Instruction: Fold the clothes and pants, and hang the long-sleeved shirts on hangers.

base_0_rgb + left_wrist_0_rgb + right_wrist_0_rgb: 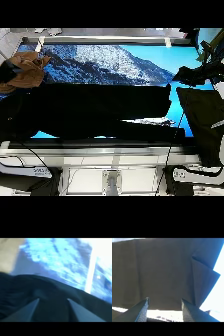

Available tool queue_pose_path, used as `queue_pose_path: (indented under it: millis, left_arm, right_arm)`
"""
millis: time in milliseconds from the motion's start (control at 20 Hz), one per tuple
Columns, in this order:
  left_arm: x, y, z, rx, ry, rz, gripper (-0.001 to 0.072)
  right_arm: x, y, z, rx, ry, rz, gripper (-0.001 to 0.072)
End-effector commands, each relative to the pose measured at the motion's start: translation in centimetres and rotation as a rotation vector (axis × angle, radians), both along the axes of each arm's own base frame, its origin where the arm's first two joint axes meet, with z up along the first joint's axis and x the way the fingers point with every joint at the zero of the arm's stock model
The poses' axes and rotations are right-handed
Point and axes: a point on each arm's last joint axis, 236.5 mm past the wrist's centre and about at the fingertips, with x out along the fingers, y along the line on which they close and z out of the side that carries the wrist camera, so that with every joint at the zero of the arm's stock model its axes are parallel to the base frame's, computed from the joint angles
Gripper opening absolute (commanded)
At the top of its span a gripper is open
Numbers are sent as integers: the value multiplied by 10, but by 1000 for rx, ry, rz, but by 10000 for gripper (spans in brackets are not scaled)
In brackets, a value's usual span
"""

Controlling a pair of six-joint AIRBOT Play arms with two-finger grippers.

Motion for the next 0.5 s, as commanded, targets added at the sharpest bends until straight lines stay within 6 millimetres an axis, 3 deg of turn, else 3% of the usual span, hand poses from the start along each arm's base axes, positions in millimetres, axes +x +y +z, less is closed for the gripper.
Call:
queue_pose_path:
  millis: [0, 200, 450]
  left_arm:
    - [-50, -38, 52, 182, -15, -156, 284]
    - [-74, -34, 79, 297, -27, -112, 283]
    - [-77, -38, 84, 281, -28, -102, 287]
  right_arm:
    - [-1, 12, 4, 40, -7, 33, 455]
    - [-1, 25, 4, 24, -17, 93, 455]
    - [-5, 31, 2, 19, -7, 124, 455]
